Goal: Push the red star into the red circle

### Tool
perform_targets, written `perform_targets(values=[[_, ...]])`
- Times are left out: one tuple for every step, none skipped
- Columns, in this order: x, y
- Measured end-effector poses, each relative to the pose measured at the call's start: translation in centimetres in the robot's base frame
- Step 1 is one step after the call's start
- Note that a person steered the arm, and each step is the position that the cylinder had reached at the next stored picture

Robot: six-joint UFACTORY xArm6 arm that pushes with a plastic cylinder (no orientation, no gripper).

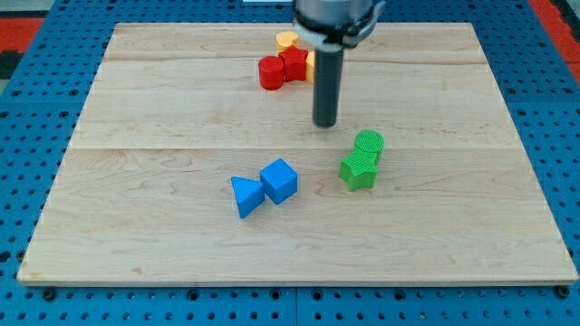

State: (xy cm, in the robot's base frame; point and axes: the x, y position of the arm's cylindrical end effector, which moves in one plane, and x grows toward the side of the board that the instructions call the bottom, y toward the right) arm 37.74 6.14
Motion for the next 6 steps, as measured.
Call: perform_targets(values=[[-5.9, 3.7], [-13.4, 4.2], [-14.2, -1.4], [-9.4, -6.7], [-5.8, -12.0], [-2.6, -16.9]])
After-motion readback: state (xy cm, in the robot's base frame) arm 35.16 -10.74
